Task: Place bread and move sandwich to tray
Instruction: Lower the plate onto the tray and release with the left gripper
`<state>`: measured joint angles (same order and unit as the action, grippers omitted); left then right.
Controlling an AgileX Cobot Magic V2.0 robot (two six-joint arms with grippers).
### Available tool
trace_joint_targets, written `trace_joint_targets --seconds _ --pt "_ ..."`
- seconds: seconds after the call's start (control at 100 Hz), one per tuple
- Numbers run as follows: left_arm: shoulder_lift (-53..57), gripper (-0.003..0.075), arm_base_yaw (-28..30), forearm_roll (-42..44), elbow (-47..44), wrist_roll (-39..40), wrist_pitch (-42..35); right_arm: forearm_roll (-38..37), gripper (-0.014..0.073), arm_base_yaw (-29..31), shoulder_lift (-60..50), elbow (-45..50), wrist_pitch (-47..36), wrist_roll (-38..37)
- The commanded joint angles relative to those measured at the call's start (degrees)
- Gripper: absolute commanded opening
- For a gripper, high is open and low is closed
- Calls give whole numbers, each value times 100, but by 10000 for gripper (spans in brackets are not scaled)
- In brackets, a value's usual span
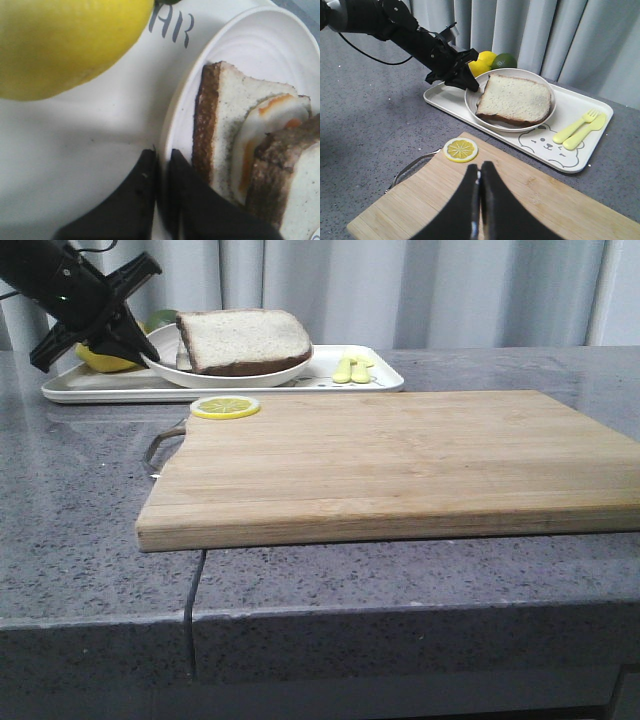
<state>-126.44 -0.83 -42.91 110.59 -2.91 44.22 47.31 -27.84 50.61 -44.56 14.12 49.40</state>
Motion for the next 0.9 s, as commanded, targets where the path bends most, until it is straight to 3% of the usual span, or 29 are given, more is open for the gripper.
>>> trace_joint_targets --seconds 0.0,0.18,0.43,0.57,0.73,0.89 --pt "404 28 8 -361 226 61 -257 91 -62 36 -76 -155 -235 43" --pt "416 204 58 -372 226 49 -136 91 -62 36 -76 -155 -241 43" --pt "716 216 191 -372 234 50 65 91 -62 36 -76 -155 -246 43" --pt "1045 158 236 -362 234 -4 336 91 -62 36 -76 -155 -246 43" --pt "1486 -18 236 -296 234 -275 554 91 -62 44 -76 -114 -241 43" --pt "1962 -20 236 -177 234 -453 577 91 -62 44 -76 27 -266 43"
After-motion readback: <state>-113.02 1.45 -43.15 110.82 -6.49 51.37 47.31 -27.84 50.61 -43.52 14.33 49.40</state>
